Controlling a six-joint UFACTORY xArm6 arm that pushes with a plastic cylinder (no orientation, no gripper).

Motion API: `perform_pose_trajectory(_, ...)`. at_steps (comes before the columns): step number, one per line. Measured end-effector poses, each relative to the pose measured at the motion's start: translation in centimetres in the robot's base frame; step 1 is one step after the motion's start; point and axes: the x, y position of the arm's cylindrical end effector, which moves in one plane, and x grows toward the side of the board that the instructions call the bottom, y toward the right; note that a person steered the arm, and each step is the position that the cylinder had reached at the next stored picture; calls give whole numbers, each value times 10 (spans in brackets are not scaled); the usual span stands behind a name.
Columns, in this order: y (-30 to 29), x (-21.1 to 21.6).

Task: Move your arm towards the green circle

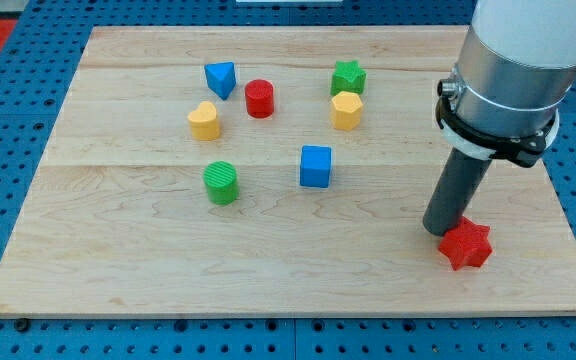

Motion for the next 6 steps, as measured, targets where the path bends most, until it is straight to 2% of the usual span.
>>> perform_pose_trajectory(1,-44,12)
perform_pose_trajectory(2,-127,32)
perform_pose_trajectory(3,-220,24)
perform_pose_trajectory(4,-297,-20)
perform_pose_trajectory(5,-304,-78)
perform_pose_trajectory(6,-250,-76)
